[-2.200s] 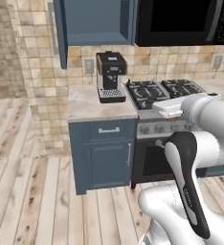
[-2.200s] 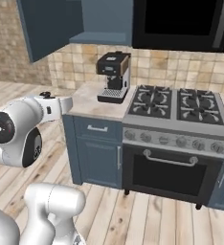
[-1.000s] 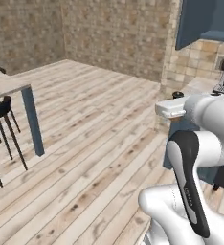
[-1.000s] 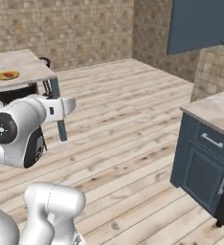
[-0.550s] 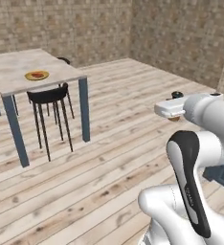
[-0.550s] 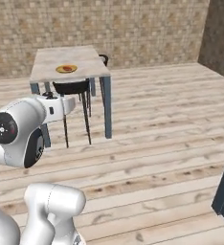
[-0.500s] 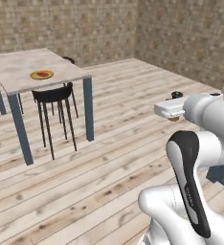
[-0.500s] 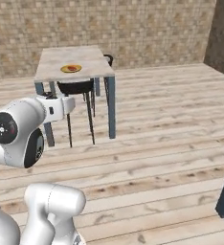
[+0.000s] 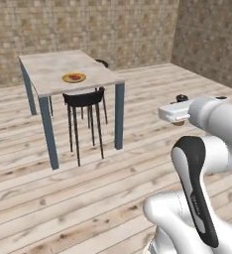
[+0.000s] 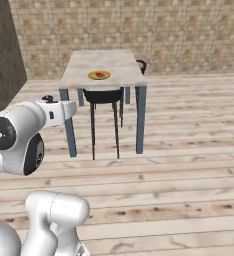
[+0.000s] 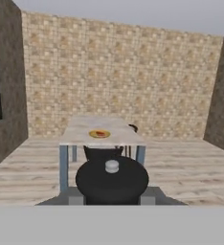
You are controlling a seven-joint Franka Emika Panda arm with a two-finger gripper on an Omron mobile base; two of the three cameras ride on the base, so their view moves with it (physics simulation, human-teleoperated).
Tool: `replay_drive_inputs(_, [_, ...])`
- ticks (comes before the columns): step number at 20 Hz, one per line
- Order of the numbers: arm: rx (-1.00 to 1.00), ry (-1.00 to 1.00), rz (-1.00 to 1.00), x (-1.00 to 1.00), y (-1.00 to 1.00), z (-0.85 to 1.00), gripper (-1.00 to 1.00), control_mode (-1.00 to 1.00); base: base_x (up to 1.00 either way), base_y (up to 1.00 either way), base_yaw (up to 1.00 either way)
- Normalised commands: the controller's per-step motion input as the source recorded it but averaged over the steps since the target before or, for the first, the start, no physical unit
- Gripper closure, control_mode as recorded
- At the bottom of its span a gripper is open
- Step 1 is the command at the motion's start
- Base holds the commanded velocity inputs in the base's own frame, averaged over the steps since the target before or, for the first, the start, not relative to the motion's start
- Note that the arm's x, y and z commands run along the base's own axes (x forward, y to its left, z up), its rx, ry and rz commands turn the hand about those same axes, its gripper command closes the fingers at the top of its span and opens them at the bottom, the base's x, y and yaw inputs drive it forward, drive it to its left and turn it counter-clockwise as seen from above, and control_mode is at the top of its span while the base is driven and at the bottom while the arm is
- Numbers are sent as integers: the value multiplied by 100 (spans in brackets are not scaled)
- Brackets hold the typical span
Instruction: Retrieve the shaker from the cabinet and place it next the steak on a plate on the dining table.
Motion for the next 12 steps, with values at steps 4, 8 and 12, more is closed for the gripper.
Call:
replay_drive_inputs(4, [0,0,0,0,0,0,100,100,89,-5,12])
replay_drive_inputs(8, [0,0,0,0,0,0,100,100,93,-8,9])
replay_drive_inputs(12, [0,0,0,0,0,0,100,100,94,-16,8])
